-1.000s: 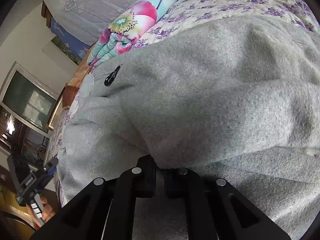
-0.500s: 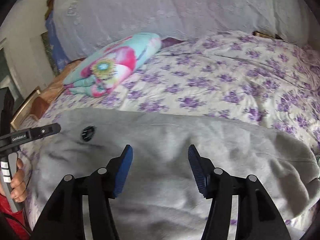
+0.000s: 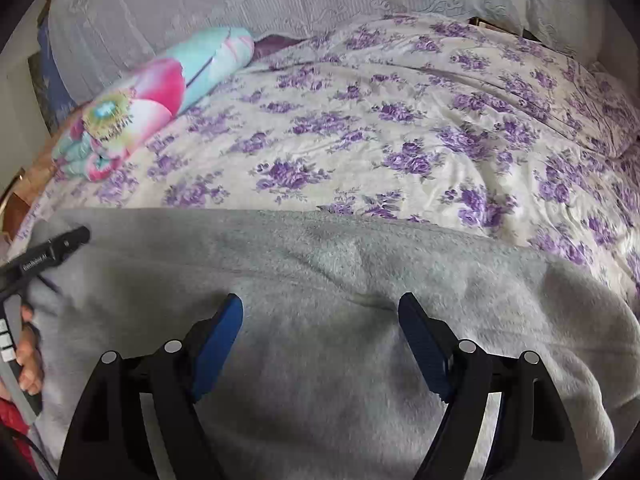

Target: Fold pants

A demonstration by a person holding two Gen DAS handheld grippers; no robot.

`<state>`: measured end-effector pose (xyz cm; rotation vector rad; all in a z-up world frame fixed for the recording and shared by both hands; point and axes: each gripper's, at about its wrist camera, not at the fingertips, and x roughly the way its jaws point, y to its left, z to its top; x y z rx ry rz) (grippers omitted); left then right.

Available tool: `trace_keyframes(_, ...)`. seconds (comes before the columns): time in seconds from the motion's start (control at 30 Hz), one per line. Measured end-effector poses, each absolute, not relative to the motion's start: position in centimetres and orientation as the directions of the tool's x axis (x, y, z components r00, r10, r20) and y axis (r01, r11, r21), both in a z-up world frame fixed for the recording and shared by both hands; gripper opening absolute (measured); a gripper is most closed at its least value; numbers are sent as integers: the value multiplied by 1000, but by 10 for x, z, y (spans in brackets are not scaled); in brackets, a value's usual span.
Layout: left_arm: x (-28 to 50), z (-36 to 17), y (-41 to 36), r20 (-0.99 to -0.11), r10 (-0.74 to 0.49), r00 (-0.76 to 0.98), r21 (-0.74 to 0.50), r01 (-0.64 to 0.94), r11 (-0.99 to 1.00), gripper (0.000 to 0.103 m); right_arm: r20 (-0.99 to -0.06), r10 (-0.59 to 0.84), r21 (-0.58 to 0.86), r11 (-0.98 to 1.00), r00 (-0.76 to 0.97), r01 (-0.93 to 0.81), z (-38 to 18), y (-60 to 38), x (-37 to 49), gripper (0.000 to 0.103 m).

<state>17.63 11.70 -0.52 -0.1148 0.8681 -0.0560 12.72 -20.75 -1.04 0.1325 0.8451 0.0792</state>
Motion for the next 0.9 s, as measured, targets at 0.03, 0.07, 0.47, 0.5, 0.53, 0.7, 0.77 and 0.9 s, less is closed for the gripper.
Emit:
trace_keyframes(0.03,161,4,123,-742,-144,655,-170,24,985,52,-714,126,150,988,689,-26,1,-213,111,81)
trace_keyframes(0.07,147,11,127,-725,-187,662,-211,45,977,55,-695,119,137,990,709,-32,11,-219,94,81)
trace_keyframes(0.47,38,-17,194,-786,-38,617,-106,-74,992,89,-765,2,218,942,644,256,-11,-364,37,79)
trace_keyframes(0.5,27,-10,203,-761,-78,644,-163,-74,984,89,-716,29,247,945,697,214,4,-362,26,80)
trace_keyframes(0.53,16,-4,212,-731,-110,673,-213,-72,974,89,-672,17,245,949,740,200,19,-364,15,80)
trace_keyframes(0.7,-6,-21,242,-727,-209,655,-382,-132,915,91,-740,13,282,913,672,293,4,-411,39,88)
trace_keyframes(0.77,-7,-23,250,-709,-252,659,-449,-146,882,91,-800,-35,218,913,599,344,-25,-422,53,85)
trace_keyframes(0.9,-14,-24,251,-701,-265,662,-465,-144,874,91,-705,-39,217,939,708,267,8,-394,12,84)
